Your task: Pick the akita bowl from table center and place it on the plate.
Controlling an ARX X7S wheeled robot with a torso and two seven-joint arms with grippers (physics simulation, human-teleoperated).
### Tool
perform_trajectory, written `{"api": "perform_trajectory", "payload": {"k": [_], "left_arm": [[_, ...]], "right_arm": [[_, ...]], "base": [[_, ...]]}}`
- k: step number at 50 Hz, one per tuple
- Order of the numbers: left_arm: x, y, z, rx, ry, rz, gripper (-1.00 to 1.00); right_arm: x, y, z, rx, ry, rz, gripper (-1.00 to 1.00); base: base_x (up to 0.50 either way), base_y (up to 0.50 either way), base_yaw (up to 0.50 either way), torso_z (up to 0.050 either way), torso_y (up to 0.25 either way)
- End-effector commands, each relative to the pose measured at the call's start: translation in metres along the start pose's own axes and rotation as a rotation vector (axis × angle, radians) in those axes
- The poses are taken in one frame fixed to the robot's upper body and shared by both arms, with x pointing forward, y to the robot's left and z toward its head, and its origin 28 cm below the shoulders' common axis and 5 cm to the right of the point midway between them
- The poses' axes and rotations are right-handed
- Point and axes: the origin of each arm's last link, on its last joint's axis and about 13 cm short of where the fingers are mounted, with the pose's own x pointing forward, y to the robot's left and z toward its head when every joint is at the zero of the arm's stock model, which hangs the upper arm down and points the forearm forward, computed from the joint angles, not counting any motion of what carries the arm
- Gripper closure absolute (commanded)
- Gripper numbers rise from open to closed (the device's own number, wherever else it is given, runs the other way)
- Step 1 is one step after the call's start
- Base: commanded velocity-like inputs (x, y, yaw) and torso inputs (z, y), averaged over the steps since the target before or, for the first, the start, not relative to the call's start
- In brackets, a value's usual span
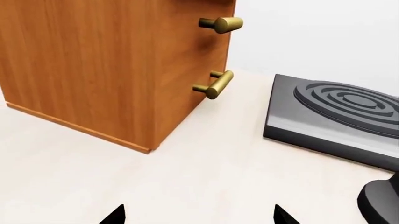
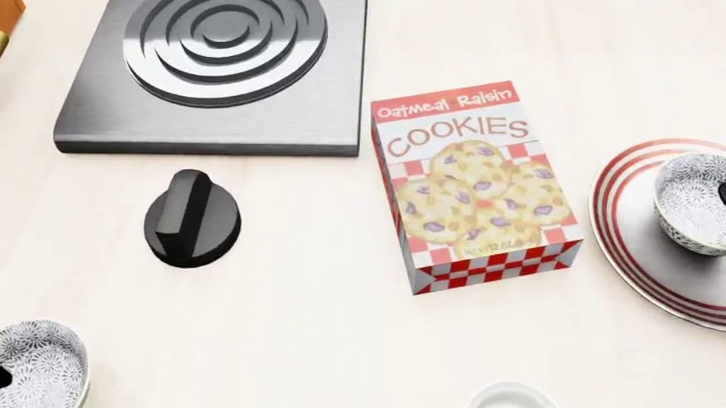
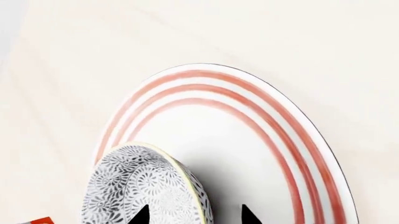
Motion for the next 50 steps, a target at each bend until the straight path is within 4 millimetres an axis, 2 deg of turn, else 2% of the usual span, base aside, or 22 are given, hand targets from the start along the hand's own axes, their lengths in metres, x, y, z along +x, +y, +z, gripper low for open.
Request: {"api": "perform_trajectory", "payload": {"k": [1, 9, 20, 33, 42, 50], "left_arm": [[0.001, -0.001, 0.0, -0.001, 0.0, -0.003, -1.0], [0.002, -0.001, 0.002, -0.004, -0.002, 0.0, -1.0], [0.002, -0.001, 0.003, -0.006, -0.005, 0.001, -1.0], [0.002, -0.004, 0.006, -0.008, -0.013, -0.01, -1.0], [0.002, -0.005, 0.008, -0.008, -0.019, -0.016, -1.0], [0.002, -0.008, 0.008, -0.005, -0.019, -0.029, -1.0]], "right_arm": [[-0.001, 0.003, 0.004, 0.032, -0.032, 0.04, -1.0], [-0.001, 0.001, 0.013, 0.107, -0.146, 0.063, -1.0], [-0.014, 0.002, 0.019, 0.185, -0.278, 0.129, -1.0], [-0.052, 0.024, 0.011, 0.118, -0.417, 0.319, -1.0], [-0.09, 0.02, -0.006, -0.002, -0.53, 0.43, -1.0], [-0.118, 0.015, -0.021, -0.09, -0.547, 0.485, -1.0]], "base": [[0.0, 0.0, 0.0, 0.0, 0.0], [0.0, 0.0, 0.0, 0.0, 0.0], [0.0, 0.0, 0.0, 0.0, 0.0], [0.0, 0.0, 0.0, 0.0, 0.0], [0.0, 0.0, 0.0, 0.0, 0.0], [0.0, 0.0, 0.0, 0.0, 0.0]]}}
